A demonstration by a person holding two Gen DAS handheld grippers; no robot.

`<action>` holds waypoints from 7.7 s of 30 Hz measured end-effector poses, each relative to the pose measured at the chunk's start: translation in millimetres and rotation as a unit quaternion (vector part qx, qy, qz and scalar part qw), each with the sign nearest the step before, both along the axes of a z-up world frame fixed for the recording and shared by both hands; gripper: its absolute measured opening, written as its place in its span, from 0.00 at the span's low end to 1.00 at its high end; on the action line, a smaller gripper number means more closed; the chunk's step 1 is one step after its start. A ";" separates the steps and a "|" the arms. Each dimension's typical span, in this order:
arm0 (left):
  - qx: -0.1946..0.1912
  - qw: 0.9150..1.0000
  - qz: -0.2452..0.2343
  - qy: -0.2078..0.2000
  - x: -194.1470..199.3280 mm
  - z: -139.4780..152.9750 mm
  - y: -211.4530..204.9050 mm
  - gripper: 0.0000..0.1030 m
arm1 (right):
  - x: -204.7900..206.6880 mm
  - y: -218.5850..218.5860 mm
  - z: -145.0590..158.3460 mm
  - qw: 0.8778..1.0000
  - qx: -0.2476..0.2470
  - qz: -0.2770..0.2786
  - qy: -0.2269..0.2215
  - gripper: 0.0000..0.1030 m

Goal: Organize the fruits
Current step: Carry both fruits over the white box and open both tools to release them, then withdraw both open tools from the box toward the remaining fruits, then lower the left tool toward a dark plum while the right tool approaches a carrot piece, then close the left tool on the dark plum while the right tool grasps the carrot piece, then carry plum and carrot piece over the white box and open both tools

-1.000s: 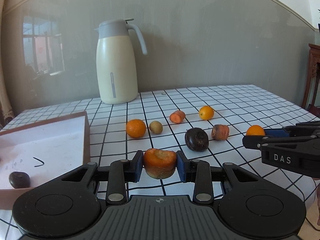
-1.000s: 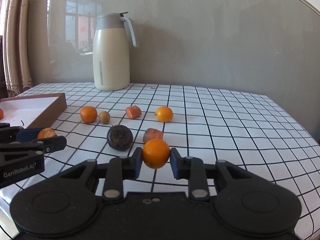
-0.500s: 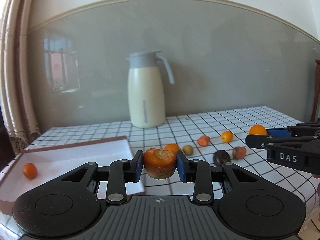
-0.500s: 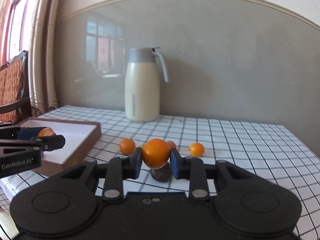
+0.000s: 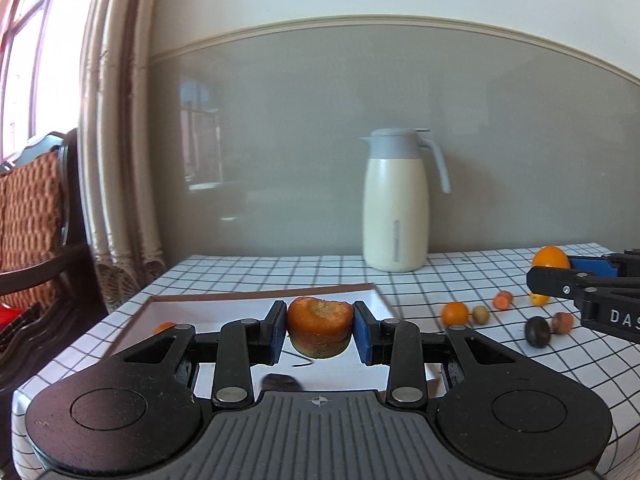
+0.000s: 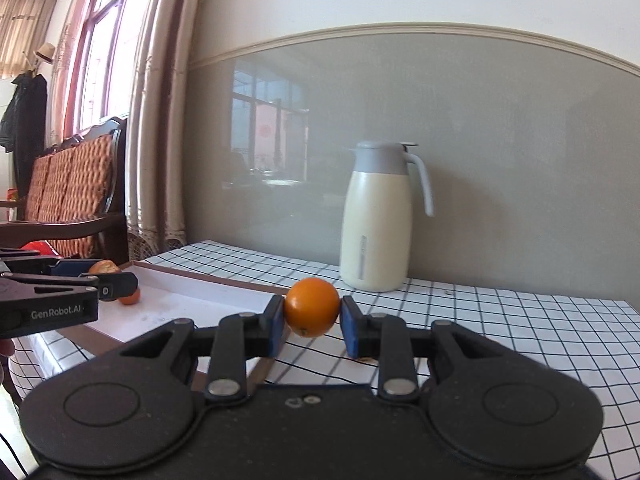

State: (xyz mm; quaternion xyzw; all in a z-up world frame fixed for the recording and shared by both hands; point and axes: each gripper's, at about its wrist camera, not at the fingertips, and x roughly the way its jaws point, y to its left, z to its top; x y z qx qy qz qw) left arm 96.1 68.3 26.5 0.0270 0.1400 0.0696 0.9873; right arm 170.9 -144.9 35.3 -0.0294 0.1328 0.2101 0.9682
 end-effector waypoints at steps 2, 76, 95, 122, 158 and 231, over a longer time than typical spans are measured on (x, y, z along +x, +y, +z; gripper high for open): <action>-0.003 1.000 0.010 -0.004 -4.3 0.5 11.3 0.34 | 0.7 9.4 1.5 1.000 -0.001 0.008 -0.002 0.20; -0.019 0.988 0.151 -0.009 12.5 -15.9 86.4 1.00 | 76.7 60.9 -25.9 0.997 -0.007 -0.014 0.069 0.94; -0.037 0.996 0.074 -0.014 14.9 -9.4 34.3 1.00 | 32.3 0.3 -18.8 0.996 -0.046 -0.061 0.040 0.94; -0.010 0.999 -0.037 0.006 46.6 -26.3 -85.1 1.00 | 36.3 -98.5 -36.2 0.983 -0.057 -0.158 0.069 0.94; -0.009 0.996 -0.067 0.058 118.8 -63.2 -144.7 1.00 | 128.5 -109.3 -87.5 0.969 -0.080 -0.152 0.179 0.71; 0.025 0.984 -0.155 0.082 100.7 -27.7 -183.0 0.40 | 85.3 -141.6 -33.3 0.978 -0.050 -0.161 0.120 0.24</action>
